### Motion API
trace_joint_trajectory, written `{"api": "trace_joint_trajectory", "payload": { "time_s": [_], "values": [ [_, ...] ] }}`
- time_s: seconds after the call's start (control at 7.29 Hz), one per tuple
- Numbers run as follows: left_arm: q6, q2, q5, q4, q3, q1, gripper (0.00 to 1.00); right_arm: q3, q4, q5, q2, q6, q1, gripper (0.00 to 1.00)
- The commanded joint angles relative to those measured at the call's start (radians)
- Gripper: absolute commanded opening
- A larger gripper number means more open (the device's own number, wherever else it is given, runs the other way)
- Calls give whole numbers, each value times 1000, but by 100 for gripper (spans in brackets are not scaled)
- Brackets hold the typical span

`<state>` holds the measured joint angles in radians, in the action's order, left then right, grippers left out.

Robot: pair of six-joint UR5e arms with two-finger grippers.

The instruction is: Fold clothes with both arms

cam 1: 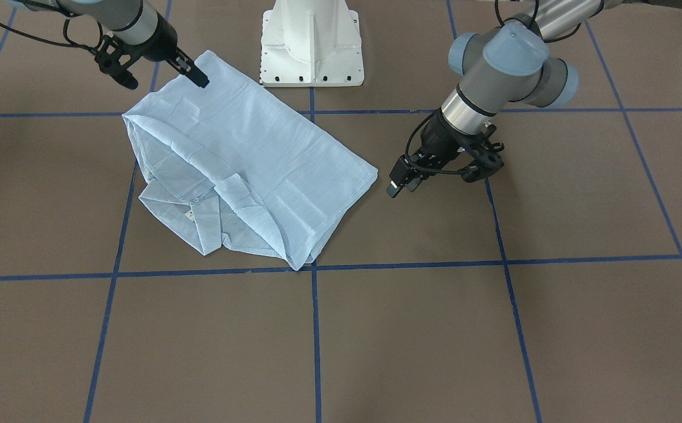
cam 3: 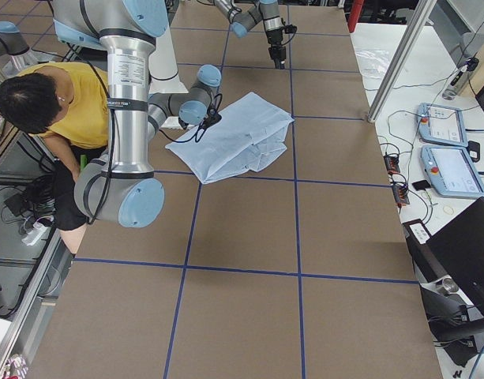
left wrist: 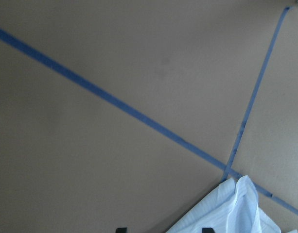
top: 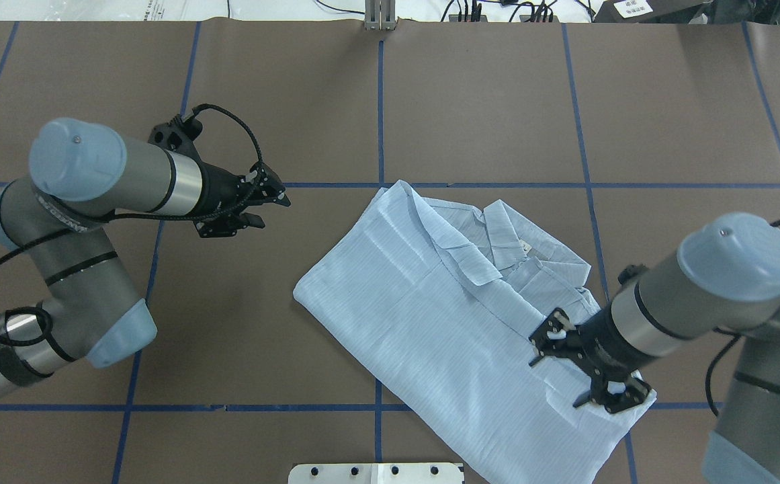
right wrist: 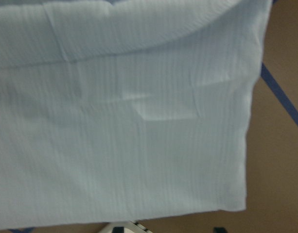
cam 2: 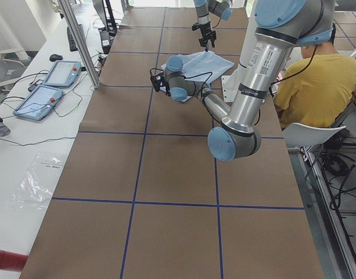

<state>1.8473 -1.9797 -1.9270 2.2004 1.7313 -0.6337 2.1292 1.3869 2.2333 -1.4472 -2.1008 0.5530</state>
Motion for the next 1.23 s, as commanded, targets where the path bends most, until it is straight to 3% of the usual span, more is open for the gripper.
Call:
{"api": "trace_joint_trajectory", "payload": {
  "time_s": [0.0, 0.41, 0.82, 0.96, 1.1],
  "values": [
    [67, 1, 86, -85, 14, 118, 62, -173, 0, -6, 173, 116, 195, 100],
    [82, 1, 149, -87, -10, 198, 62, -181, -3, -106, 205, 179, 234, 100],
    [82, 5, 151, -87, -18, 207, 49, -206, -3, -129, 205, 179, 231, 100],
    [82, 7, 160, -87, -18, 207, 44, -216, -3, -129, 205, 180, 231, 100],
    [84, 7, 161, -87, -18, 207, 18, -221, -3, -129, 205, 180, 229, 100]
  ]
}}
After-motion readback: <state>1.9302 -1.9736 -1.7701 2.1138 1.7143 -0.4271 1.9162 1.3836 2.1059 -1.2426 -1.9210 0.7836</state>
